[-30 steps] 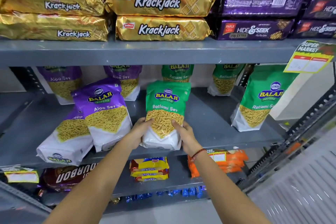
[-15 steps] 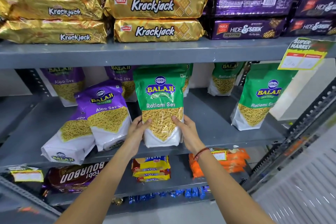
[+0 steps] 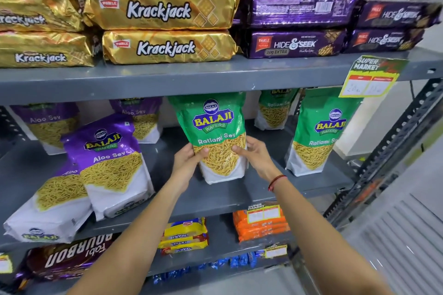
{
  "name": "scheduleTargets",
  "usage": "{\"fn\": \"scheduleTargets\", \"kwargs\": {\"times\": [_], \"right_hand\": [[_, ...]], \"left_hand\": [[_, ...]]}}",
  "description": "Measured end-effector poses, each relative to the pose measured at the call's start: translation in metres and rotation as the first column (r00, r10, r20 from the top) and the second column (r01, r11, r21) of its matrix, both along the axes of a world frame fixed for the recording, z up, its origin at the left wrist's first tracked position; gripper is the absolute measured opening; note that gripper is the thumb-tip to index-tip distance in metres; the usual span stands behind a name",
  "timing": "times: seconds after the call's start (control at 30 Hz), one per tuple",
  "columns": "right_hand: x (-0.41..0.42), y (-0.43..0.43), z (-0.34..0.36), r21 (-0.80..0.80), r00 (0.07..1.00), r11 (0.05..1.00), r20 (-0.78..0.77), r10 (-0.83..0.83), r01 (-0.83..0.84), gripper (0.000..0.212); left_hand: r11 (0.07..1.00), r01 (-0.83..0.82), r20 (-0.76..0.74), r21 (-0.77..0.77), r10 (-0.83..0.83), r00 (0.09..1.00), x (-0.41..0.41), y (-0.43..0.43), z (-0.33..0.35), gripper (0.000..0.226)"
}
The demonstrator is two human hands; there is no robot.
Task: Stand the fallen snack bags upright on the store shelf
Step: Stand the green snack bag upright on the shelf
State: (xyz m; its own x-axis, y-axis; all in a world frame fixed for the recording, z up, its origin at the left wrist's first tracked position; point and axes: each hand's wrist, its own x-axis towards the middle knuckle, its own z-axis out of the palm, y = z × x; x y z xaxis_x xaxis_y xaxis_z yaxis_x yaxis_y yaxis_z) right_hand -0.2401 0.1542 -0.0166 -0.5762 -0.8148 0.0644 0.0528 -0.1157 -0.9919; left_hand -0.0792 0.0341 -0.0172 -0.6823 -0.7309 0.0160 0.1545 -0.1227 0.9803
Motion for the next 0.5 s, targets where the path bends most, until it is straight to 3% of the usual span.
{"fn": "scheduleTargets", "kwargs": {"times": [0.1,0.5], "right_hand": [[-0.051,0.010,-0.003,0.044,0.996,0.996,-0.041,-0.074,0.076,0.032],[-0.072,0.003,-0.036,0.125,0.981,0.983,-0.157,-0.117,0.137,0.036]], "left_hand": [[0.997,0.043,0.022,-0.062,-0.042,0.999,-0.048,0.007,-0.002,0.033],[0.999,-0.007,-0.007,-0.047,0.007,1.000,-0.065,0.001,-0.019,0.032]]}}
